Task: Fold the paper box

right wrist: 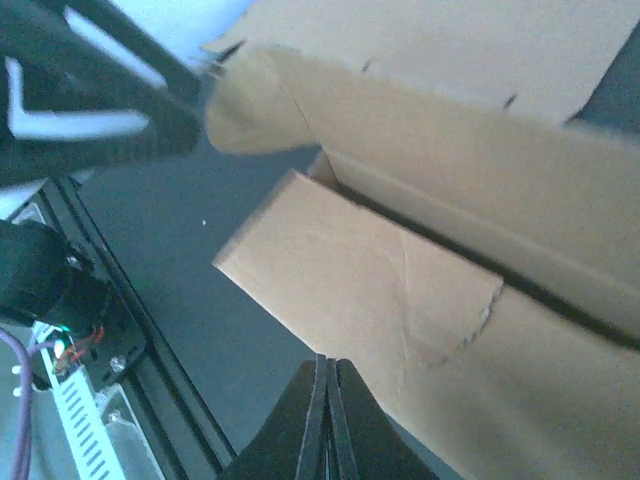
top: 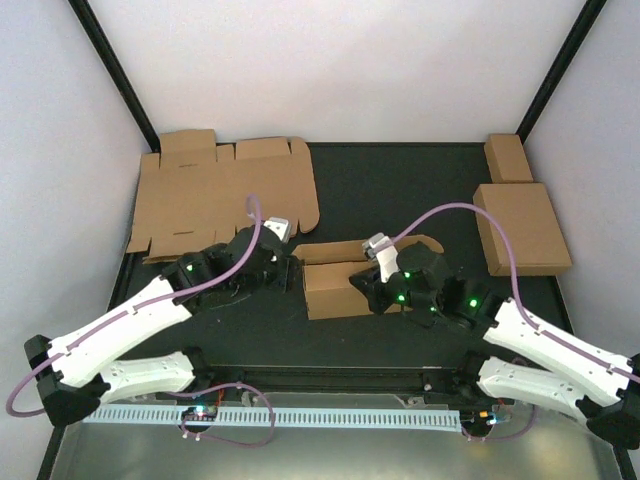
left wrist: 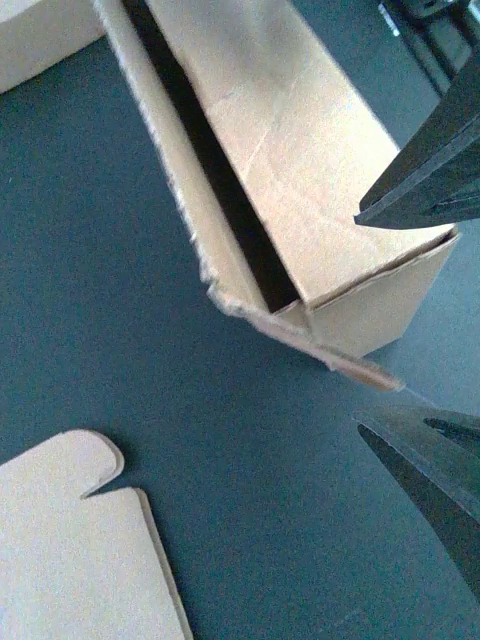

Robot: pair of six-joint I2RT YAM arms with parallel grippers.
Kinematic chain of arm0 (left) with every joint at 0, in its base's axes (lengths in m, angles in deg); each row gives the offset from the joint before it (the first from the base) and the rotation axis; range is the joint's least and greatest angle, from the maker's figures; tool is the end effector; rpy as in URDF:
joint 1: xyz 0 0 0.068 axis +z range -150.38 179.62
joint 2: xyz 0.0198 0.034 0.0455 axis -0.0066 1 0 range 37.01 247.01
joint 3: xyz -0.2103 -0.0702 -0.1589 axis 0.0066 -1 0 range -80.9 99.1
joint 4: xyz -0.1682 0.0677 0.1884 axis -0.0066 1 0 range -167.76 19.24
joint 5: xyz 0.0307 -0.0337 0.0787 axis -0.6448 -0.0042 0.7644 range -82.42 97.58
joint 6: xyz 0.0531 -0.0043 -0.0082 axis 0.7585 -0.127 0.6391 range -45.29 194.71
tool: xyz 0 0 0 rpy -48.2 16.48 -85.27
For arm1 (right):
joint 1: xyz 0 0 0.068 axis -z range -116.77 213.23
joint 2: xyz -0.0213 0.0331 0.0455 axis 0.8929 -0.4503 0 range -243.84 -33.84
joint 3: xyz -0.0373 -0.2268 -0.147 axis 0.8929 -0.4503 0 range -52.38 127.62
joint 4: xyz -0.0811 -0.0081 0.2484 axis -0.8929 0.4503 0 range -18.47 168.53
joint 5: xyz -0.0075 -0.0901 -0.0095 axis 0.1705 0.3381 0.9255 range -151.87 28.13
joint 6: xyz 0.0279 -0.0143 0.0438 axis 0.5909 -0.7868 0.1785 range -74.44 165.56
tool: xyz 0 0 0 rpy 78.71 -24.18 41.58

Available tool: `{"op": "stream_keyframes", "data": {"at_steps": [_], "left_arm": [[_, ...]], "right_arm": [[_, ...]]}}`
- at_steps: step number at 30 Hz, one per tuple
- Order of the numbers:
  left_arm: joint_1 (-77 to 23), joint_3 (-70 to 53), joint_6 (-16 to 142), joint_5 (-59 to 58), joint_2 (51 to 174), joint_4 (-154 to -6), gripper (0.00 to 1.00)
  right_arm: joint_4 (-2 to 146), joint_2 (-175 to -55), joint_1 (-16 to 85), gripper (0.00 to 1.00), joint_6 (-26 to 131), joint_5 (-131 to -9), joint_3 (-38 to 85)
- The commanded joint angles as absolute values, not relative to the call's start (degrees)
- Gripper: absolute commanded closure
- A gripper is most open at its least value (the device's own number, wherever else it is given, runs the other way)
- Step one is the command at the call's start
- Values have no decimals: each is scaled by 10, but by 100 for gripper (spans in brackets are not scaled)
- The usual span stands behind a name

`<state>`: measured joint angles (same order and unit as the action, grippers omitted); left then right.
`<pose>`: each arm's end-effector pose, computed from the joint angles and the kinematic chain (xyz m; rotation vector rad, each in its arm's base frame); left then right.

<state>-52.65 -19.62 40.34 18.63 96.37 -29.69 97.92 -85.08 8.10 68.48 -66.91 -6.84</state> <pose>0.1301 -0.1570 0.3303 0.2827 2.3983 -0.4966 0.1101 0.1636 0.2967 -0.6808 2.1585 0.8659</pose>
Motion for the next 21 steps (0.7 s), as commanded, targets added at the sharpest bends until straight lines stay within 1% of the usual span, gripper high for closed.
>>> {"op": "stream_keyframes", "data": {"at_steps": [1,3,6,8,10,15,19,21], "left_arm": [[-556,-170,390,178,940,-243,50],[-581,-177,376,170,923,-247,53],[-628,-192,350,169,908,-264,54],[-656,-211,335,165,901,-292,55],[-676,-239,324,158,901,-333,56],[-693,-323,322,123,915,-479,56],[-699,-377,329,105,922,-571,56],[-703,-397,340,107,927,-603,56]], "right_arm": [[1028,-849,84,98,649,-632,28],[1079,-884,84,98,643,-603,90],[1161,-939,86,98,641,-559,191],[1205,-976,97,98,638,-552,249],[1228,-1006,121,98,630,-570,290],[1268,-1101,216,98,606,-704,377],[1330,-1188,244,98,596,-725,468],[1350,-1225,251,96,589,-728,497]]}}
